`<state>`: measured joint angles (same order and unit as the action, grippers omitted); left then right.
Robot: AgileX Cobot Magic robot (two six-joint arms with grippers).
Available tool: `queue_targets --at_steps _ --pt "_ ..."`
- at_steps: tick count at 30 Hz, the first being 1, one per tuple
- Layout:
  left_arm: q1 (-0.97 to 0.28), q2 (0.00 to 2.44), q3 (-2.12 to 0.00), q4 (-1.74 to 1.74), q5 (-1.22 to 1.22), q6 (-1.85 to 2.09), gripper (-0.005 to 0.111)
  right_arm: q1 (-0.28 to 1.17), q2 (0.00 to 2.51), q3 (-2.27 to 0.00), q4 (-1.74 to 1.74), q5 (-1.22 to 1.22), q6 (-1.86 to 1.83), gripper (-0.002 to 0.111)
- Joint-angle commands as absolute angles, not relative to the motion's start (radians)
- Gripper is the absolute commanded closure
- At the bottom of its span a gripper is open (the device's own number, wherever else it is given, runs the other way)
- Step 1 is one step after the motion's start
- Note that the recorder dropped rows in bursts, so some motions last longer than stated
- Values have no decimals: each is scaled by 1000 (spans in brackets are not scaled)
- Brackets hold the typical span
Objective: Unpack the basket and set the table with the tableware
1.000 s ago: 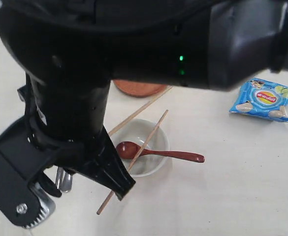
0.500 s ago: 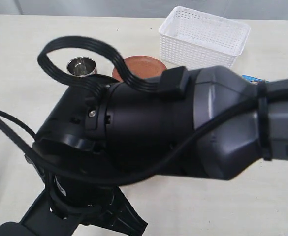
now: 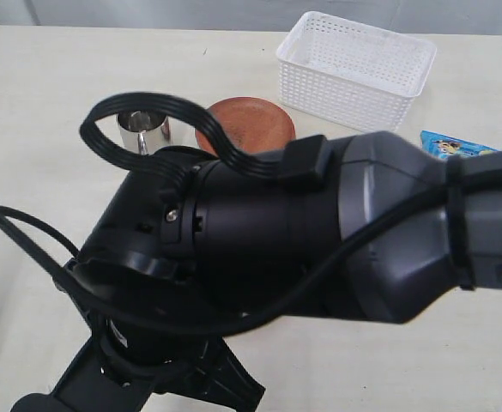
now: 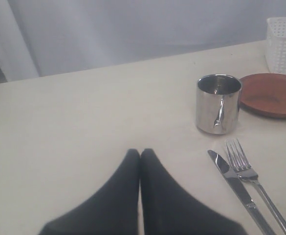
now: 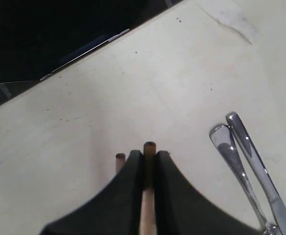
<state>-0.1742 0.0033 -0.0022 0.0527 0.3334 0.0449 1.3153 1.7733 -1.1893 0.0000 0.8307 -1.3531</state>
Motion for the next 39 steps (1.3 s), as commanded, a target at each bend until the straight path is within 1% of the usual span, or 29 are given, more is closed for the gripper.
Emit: queue_targets --at_steps 1,10,39 --pt "-172 0 0 51 329 44 107 1318 1764 -1186 -10 828 -1338 109" --pt "-172 0 0 51 329 44 107 1316 1764 -1186 -90 828 -1226 109" --pt "-172 0 0 51 329 44 107 1316 1764 -1186 -24 783 -1263 109"
